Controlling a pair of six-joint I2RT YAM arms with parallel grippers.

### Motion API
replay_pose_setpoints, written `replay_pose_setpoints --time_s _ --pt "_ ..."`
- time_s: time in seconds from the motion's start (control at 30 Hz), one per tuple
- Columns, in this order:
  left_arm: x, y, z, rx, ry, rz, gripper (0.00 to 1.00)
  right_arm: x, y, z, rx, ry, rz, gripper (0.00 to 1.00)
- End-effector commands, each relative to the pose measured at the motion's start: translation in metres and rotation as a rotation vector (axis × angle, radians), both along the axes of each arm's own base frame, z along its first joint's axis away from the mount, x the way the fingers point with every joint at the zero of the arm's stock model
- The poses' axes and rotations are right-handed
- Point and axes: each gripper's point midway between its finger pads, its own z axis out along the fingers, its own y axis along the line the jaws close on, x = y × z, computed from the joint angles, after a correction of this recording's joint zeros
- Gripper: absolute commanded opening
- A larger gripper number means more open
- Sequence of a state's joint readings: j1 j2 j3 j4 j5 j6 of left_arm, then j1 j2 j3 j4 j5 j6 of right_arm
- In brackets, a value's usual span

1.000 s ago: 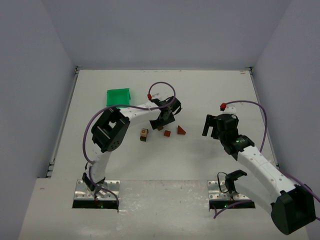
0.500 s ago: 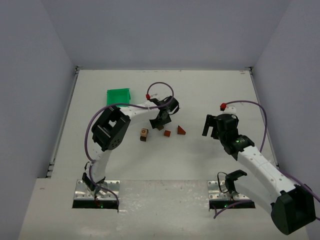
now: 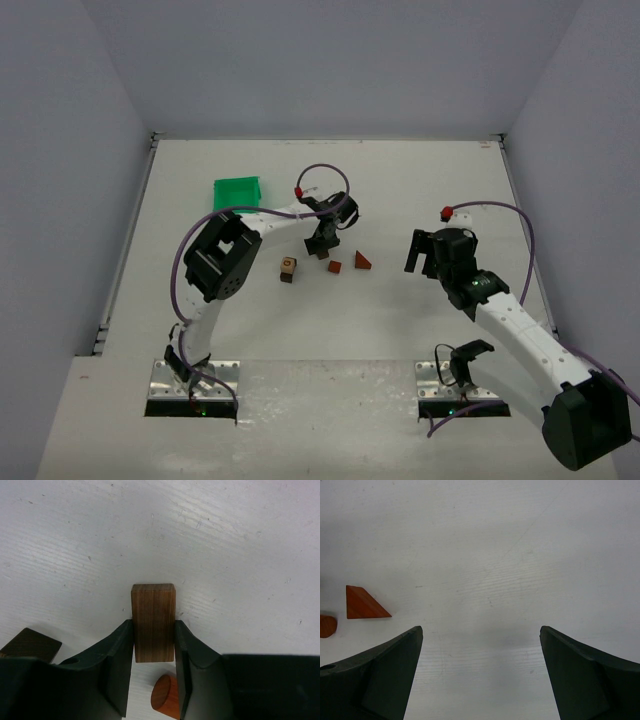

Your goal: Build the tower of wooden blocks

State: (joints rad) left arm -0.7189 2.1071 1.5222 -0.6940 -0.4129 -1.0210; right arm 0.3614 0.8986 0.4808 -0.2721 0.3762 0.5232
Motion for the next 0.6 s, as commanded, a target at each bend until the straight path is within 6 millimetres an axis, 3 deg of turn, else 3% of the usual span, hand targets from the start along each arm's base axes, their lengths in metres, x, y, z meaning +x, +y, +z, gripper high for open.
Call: replay_pose_setpoints --time_s 0.0,0.03,0.13,0.27,0.37,0.43,0.57 --pt "0.011 -0.003 0.001 -0.008 -0.017 -0.016 0.23 0.008 -0.003 0.017 0.011 -0.061 -0.033 0.99" --pt "0.012 -0.003 0.003 -0.006 -0.019 -0.025 0.21 0.008 -0.003 0.018 0.011 -0.062 -0.035 0.99" --pt "0.022 -0.01 0.023 0.008 -0.062 -0.131 0.01 0.009 -0.003 0.016 0.008 -0.055 -0.033 0.99" --pt "0.029 -0.019 0.063 0.015 -0.137 -0.338 0.0 0.009 -0.003 0.015 0.004 -0.048 -0.032 0.99" --pt "0.019 -0.023 0.088 0.008 -0.162 -0.491 0.0 0.009 -0.003 0.015 0.005 -0.05 -0.031 0.99" --pt "0.002 -0.027 0.097 -0.029 -0.14 -0.604 0.0 0.009 -0.003 0.015 0.006 -0.048 -0.032 0.99" --pt "-0.025 -0.003 0.092 0.015 -0.071 -0.647 0.0 0.009 -0.003 0.015 0.002 -0.046 -0.028 0.99"
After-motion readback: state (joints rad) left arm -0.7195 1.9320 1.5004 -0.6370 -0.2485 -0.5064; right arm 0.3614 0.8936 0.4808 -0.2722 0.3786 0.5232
